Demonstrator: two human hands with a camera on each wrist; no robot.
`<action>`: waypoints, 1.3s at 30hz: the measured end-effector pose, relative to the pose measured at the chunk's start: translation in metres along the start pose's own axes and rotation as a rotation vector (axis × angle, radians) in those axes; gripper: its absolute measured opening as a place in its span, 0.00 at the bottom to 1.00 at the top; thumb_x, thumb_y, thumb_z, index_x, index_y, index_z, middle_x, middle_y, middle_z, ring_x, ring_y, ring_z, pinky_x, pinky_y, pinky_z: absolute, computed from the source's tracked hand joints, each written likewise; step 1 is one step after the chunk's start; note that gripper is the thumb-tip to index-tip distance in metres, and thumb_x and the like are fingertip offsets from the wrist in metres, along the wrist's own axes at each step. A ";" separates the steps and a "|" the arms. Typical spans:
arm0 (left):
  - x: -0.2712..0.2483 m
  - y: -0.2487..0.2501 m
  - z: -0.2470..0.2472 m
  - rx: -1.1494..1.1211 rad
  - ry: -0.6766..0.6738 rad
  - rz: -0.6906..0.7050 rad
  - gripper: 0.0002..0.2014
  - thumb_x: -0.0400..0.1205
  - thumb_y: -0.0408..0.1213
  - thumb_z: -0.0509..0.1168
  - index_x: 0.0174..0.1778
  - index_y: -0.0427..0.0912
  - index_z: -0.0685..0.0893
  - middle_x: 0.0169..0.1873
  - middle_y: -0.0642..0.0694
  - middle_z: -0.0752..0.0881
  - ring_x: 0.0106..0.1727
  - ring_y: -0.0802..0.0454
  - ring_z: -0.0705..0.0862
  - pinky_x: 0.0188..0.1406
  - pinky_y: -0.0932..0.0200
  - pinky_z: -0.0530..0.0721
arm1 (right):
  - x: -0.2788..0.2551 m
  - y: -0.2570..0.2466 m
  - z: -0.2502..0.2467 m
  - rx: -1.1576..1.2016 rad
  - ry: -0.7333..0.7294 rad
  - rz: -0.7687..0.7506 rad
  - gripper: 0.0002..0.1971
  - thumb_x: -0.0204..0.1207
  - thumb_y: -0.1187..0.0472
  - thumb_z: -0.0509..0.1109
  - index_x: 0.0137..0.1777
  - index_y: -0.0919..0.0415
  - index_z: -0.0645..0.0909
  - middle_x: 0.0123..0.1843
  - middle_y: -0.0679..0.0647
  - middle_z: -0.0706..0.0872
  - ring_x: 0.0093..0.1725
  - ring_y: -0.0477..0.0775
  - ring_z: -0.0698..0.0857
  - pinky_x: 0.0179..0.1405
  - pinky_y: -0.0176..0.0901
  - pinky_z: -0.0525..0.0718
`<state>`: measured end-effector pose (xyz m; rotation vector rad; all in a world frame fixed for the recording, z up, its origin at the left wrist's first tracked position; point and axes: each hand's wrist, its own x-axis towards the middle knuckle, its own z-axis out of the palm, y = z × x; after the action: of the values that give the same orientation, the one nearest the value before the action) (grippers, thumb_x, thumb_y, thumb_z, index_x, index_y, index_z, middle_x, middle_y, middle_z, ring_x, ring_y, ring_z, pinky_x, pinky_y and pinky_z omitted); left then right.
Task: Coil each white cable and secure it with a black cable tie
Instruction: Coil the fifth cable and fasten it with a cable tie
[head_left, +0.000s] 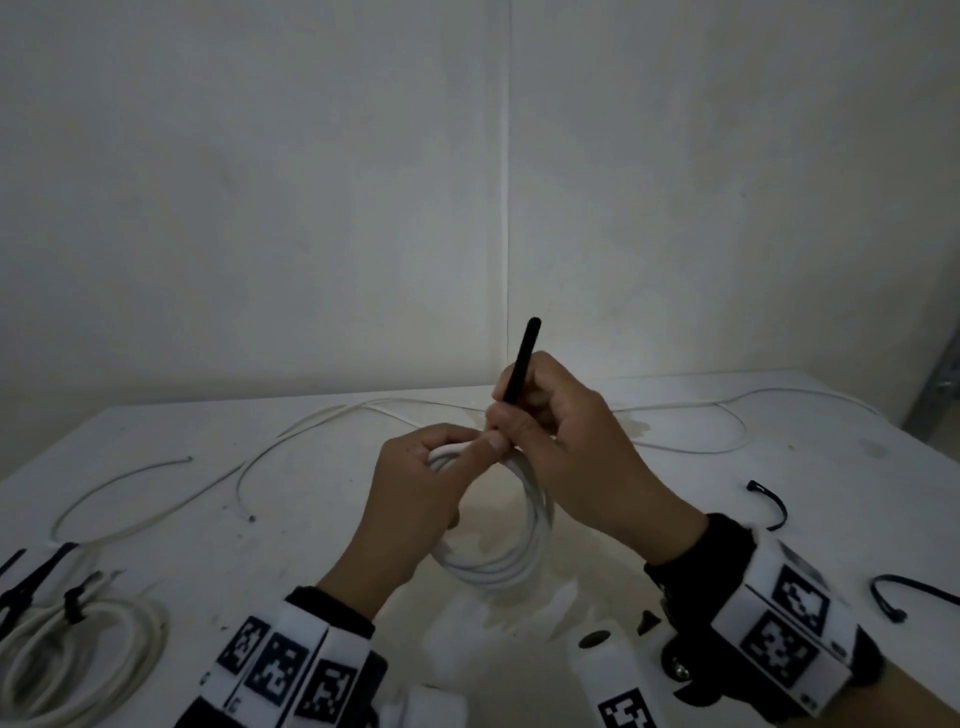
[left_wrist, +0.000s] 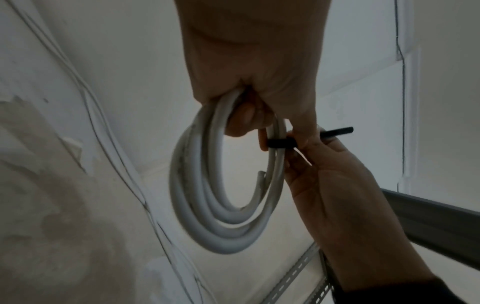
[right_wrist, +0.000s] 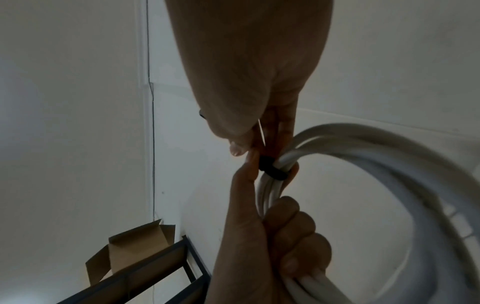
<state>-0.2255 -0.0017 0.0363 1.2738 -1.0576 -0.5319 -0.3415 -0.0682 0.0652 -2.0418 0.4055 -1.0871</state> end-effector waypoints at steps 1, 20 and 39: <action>0.000 0.002 0.002 -0.010 -0.009 0.002 0.07 0.74 0.36 0.69 0.30 0.42 0.86 0.12 0.53 0.76 0.13 0.58 0.67 0.14 0.66 0.67 | 0.000 0.000 0.000 -0.025 0.026 -0.028 0.07 0.77 0.62 0.65 0.40 0.51 0.73 0.31 0.48 0.83 0.32 0.45 0.84 0.35 0.37 0.83; 0.010 0.010 -0.007 -0.014 0.168 0.053 0.12 0.78 0.40 0.65 0.30 0.40 0.83 0.09 0.53 0.70 0.12 0.60 0.65 0.14 0.68 0.66 | -0.007 0.012 0.018 0.100 -0.041 0.182 0.15 0.75 0.43 0.53 0.48 0.51 0.74 0.37 0.45 0.81 0.39 0.43 0.82 0.44 0.35 0.80; 0.006 0.018 -0.008 -0.339 0.137 -0.291 0.28 0.85 0.46 0.52 0.16 0.45 0.64 0.12 0.52 0.60 0.14 0.57 0.56 0.15 0.68 0.56 | -0.005 0.006 0.024 0.394 0.029 0.323 0.13 0.80 0.49 0.54 0.41 0.57 0.72 0.25 0.48 0.70 0.20 0.43 0.67 0.23 0.36 0.74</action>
<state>-0.2200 0.0018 0.0561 1.1471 -0.6367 -0.7971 -0.3249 -0.0574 0.0500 -1.5535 0.4755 -0.9147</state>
